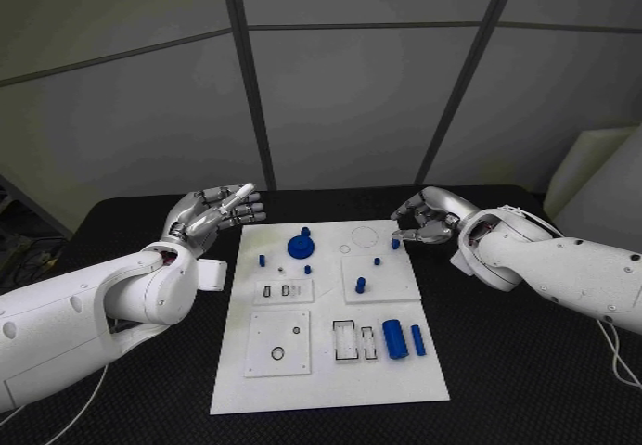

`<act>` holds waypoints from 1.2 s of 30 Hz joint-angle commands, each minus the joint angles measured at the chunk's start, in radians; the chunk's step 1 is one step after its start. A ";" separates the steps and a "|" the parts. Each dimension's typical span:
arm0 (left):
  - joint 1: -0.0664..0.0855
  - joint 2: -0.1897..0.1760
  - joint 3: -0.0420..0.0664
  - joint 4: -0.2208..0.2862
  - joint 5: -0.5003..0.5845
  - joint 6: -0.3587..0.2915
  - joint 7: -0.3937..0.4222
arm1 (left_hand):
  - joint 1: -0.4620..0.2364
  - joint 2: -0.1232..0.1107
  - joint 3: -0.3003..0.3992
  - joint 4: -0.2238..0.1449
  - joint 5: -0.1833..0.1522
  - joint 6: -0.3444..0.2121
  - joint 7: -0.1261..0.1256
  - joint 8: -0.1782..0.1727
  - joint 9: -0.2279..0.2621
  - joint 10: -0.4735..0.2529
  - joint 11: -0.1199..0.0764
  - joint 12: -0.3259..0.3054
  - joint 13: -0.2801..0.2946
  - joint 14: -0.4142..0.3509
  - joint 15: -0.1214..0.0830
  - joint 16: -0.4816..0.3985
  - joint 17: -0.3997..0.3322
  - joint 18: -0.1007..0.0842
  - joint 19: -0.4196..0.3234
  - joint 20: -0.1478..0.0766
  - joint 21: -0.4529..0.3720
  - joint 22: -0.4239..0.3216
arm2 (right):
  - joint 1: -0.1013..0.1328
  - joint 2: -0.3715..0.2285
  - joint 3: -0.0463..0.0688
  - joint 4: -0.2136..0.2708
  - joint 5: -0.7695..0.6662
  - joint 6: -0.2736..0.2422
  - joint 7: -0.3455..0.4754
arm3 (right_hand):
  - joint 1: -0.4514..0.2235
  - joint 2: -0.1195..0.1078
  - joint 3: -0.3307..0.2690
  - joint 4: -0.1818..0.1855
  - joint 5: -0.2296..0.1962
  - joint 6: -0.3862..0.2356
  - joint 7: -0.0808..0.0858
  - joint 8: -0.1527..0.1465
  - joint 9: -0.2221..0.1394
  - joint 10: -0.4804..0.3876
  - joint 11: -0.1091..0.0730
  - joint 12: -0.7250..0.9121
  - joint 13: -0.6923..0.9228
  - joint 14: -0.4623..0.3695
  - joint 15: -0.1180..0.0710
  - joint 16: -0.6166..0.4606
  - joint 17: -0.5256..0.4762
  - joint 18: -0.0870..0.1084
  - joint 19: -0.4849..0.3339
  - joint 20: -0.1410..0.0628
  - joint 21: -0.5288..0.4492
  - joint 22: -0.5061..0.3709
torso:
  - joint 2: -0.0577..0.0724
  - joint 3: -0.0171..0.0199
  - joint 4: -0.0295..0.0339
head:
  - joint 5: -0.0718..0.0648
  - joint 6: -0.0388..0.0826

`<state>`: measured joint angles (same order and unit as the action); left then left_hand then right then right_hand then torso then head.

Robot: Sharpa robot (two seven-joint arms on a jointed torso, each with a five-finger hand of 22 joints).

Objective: Assemble the parts on the task board

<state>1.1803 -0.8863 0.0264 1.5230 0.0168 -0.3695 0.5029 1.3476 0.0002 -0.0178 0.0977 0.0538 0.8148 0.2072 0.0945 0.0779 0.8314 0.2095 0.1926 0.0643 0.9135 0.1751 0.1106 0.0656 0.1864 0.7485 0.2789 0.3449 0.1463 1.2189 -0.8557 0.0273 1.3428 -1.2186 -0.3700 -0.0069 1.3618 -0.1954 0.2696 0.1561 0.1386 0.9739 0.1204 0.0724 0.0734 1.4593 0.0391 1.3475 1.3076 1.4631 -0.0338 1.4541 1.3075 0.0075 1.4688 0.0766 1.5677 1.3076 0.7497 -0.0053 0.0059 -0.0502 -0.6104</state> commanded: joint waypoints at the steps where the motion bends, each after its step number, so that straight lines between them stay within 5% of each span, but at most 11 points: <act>1: 0.001 0.002 0.001 -0.002 -0.005 0.016 0.001 | 0.002 0.011 0.002 -0.006 0.004 0.010 0.045 -0.003 -0.001 0.004 0.003 -0.005 -0.001 -0.001 0.005 -0.004 -0.001 -0.009 0.003 0.000 0.004 -0.001 | -0.009 -0.001 -0.001 -0.013 0.072 0.028 0.091 | 0.015 0.001 -0.001 -0.009 -0.004 0.002 0.000 -0.005 -0.002 -0.006 -0.004 -0.004 0.084 0.054 -0.005 -0.003 0.015 -0.007 0.102 -0.003 0.003 0.263 | 0.001 0.0011 -0.0004 | -0.013 0.003; 14: -0.002 0.007 0.000 -0.012 -0.005 0.017 0.001 | 0.002 0.011 0.002 -0.006 0.004 0.010 0.045 -0.003 -0.001 0.004 0.003 -0.005 -0.001 -0.001 0.005 -0.004 -0.001 -0.009 0.003 0.000 0.004 -0.001 | -0.031 0.027 -0.001 -0.080 0.053 0.041 0.084 | 0.017 -0.001 -0.006 -0.013 -0.006 -0.015 0.003 -0.011 -0.006 -0.008 -0.002 -0.009 0.081 0.055 -0.004 -0.002 0.019 -0.007 0.102 -0.002 0.003 0.263 | 0.001 -0.0041 0.0007 | -0.012 -0.006; 36: -0.003 0.008 0.000 -0.017 -0.005 0.017 0.001 | 0.003 0.012 0.002 -0.008 0.004 0.011 0.045 -0.004 -0.001 0.006 0.003 -0.005 -0.001 0.001 0.005 -0.004 -0.001 -0.009 0.003 0.000 0.004 -0.002 | -0.037 0.049 0.000 -0.114 0.018 0.081 0.050 | 0.019 0.020 -0.001 -0.013 -0.005 0.006 0.000 -0.001 -0.002 -0.002 -0.004 0.001 0.089 0.059 -0.005 0.005 0.033 -0.007 0.102 -0.002 0.003 0.263 | 0.001 -0.0037 0.0006 | -0.012 -0.015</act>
<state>1.1766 -0.8791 0.0260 1.5056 0.0167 -0.3640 0.5011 1.3530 0.0055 -0.0150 0.0950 0.0538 0.8184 0.2108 0.0945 0.0779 0.8313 0.2095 0.1926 0.0643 0.9135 0.1751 0.1106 0.0656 0.1864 0.7485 0.2790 0.3449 0.1457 1.1807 -0.8076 0.0266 1.2299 -1.1843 -0.3129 0.0509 1.3818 -0.1864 0.2663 0.1464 0.1386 0.9744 0.1209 0.0658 0.0696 1.4559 0.0356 1.3435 1.3076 1.4632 -0.0338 1.4542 1.3074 0.0074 1.4688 0.0766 1.5677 1.3074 0.7507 -0.0095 0.0071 -0.0621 -0.6242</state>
